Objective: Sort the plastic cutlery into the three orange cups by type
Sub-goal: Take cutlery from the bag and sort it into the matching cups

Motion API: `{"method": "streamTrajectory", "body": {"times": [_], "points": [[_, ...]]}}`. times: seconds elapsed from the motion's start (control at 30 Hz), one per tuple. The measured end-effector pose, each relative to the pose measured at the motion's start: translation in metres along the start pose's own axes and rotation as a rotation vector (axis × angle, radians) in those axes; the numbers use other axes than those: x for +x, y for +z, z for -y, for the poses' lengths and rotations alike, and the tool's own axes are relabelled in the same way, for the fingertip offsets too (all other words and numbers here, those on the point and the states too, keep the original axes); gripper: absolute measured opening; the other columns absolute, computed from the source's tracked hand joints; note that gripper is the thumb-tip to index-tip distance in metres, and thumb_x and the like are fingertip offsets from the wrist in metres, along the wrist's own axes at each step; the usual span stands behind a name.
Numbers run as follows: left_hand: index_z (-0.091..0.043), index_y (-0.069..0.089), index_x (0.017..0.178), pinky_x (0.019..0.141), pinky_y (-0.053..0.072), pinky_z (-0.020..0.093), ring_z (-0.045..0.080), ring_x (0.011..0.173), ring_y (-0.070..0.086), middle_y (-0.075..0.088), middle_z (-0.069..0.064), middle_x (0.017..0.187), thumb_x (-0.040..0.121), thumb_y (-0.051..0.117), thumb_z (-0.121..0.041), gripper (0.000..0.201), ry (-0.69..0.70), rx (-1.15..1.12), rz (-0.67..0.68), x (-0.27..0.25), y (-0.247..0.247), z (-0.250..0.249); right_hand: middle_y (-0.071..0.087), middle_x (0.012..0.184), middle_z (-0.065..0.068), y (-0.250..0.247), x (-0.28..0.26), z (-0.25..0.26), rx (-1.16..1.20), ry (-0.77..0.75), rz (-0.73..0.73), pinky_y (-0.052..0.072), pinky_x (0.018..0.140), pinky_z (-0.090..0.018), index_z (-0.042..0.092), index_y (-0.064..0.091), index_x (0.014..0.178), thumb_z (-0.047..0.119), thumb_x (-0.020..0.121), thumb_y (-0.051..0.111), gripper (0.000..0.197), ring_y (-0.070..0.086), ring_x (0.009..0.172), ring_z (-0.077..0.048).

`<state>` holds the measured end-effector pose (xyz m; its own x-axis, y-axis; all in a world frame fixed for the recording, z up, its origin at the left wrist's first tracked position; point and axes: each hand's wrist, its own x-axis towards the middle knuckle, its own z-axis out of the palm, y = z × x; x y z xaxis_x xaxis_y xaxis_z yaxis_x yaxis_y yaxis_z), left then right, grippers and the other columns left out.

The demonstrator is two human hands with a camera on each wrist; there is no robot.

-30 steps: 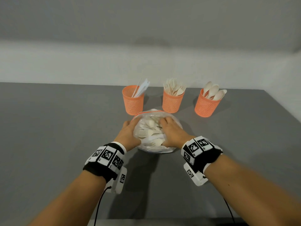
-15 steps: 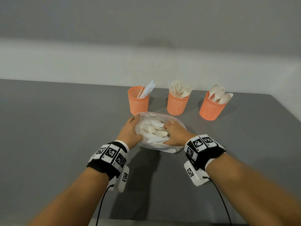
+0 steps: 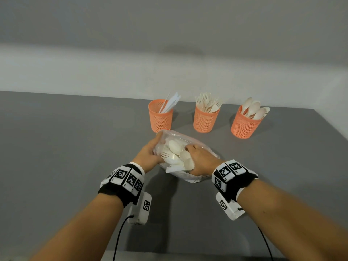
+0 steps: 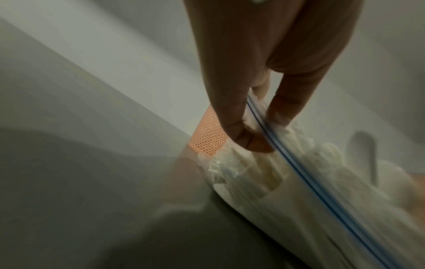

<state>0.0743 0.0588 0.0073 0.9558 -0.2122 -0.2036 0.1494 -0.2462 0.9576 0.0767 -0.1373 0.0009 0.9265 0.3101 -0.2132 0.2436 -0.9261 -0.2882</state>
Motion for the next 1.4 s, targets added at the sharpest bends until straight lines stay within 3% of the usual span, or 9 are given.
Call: {"method": "streamTrajectory", "body": {"times": [0.17, 0.4, 0.53, 0.63, 0.73, 0.9, 1.13, 1.33, 1.4], "points": [[-0.031, 0.032, 0.143, 0.082, 0.050, 0.028, 0.014, 0.089, 0.056, 0.054, 0.009, 0.128, 0.076, 0.049, 0.022, 0.087, -0.027, -0.044, 0.027, -0.002, -0.007, 0.004, 0.067, 0.095, -0.009, 0.005, -0.002, 0.001, 0.061, -0.003, -0.013, 0.050, 0.078, -0.038, 0.006, 0.062, 0.099, 0.029, 0.076, 0.064, 0.032, 0.062, 0.088, -0.026], [-0.034, 0.034, 0.141, 0.082, 0.050, 0.031, 0.016, 0.088, 0.057, 0.058, 0.001, 0.113, 0.077, 0.051, 0.021, 0.086, -0.052, -0.126, 0.014, -0.002, -0.009, 0.007, 0.068, 0.102, -0.005, 0.005, -0.010, 0.012, 0.142, -0.071, -0.126, 0.049, 0.083, -0.036, 0.011, 0.061, 0.106, 0.034, 0.078, 0.064, 0.037, 0.062, 0.095, -0.024], [-0.027, 0.040, 0.140, 0.062, 0.051, 0.022, 0.016, 0.074, 0.053, 0.052, 0.010, 0.127, 0.077, 0.047, 0.020, 0.079, -0.058, -0.022, 0.000, -0.003, -0.015, 0.004, 0.066, 0.104, 0.001, -0.002, -0.014, 0.005, 0.337, -0.026, -0.199, 0.048, 0.084, -0.032, 0.021, 0.056, 0.119, 0.019, 0.072, 0.068, 0.049, 0.061, 0.096, -0.020], [-0.020, 0.041, 0.140, 0.047, 0.048, 0.015, 0.016, 0.064, 0.052, 0.048, 0.013, 0.135, 0.078, 0.046, 0.017, 0.073, -0.076, 0.057, -0.045, -0.002, -0.013, 0.004, 0.062, 0.080, 0.004, -0.010, -0.015, -0.001, 0.623, -0.001, -0.110, 0.051, 0.073, -0.031, 0.025, 0.057, 0.085, 0.001, 0.067, 0.070, 0.033, 0.061, 0.077, -0.013], [-0.017, 0.036, 0.142, 0.059, 0.053, 0.022, 0.021, 0.077, 0.057, 0.044, 0.012, 0.138, 0.080, 0.048, 0.011, 0.069, -0.071, 0.200, 0.008, -0.002, -0.006, 0.006, 0.063, 0.064, 0.011, -0.017, -0.019, 0.001, 0.884, 0.083, -0.188, 0.047, 0.061, -0.017, 0.015, 0.061, 0.076, -0.008, 0.069, 0.069, 0.026, 0.060, 0.061, 0.002], [-0.008, 0.018, 0.147, 0.106, 0.033, 0.031, 0.030, 0.130, 0.039, 0.021, 0.011, 0.150, 0.088, 0.048, -0.008, 0.066, -0.085, 0.772, 0.175, -0.003, 0.016, 0.005, 0.059, 0.069, -0.007, -0.037, -0.014, 0.002, 1.329, 0.162, -0.430, 0.053, 0.065, -0.029, 0.004, 0.061, 0.085, -0.013, 0.070, 0.063, 0.023, 0.061, 0.065, -0.017], [-0.004, 0.005, 0.148, 0.111, 0.026, 0.032, 0.032, 0.139, 0.027, 0.005, 0.016, 0.155, 0.090, 0.049, -0.015, 0.073, -0.176, 0.741, 0.140, 0.012, 0.055, -0.010, 0.050, 0.061, -0.007, -0.053, -0.018, 0.009, 1.717, 0.137, -0.333, 0.052, 0.053, -0.027, 0.006, 0.053, 0.095, -0.011, 0.081, 0.054, 0.023, 0.059, 0.049, -0.017], [-0.011, 0.062, 0.113, 0.104, 0.032, 0.039, 0.028, 0.122, 0.041, 0.045, 0.011, 0.133, 0.094, 0.046, -0.038, 0.037, 0.167, 0.696, -0.320, 0.000, 0.039, -0.037, 0.055, 0.061, -0.008, -0.056, -0.031, 0.013, 1.704, 0.153, -0.231, 0.054, 0.051, -0.029, 0.005, 0.057, 0.095, -0.009, 0.082, 0.056, 0.019, 0.061, 0.049, -0.017], [-0.014, 0.062, 0.104, 0.102, 0.038, 0.035, 0.022, 0.114, 0.050, 0.055, 0.006, 0.119, 0.088, 0.054, -0.044, 0.035, 0.263, 0.283, -0.185, -0.006, 0.038, -0.054, 0.059, 0.064, -0.009, -0.058, -0.035, 0.019, 1.651, 0.099, -0.151, 0.055, 0.052, -0.026, 0.003, 0.059, 0.097, -0.011, 0.082, 0.056, 0.021, 0.062, 0.051, -0.015]]}}
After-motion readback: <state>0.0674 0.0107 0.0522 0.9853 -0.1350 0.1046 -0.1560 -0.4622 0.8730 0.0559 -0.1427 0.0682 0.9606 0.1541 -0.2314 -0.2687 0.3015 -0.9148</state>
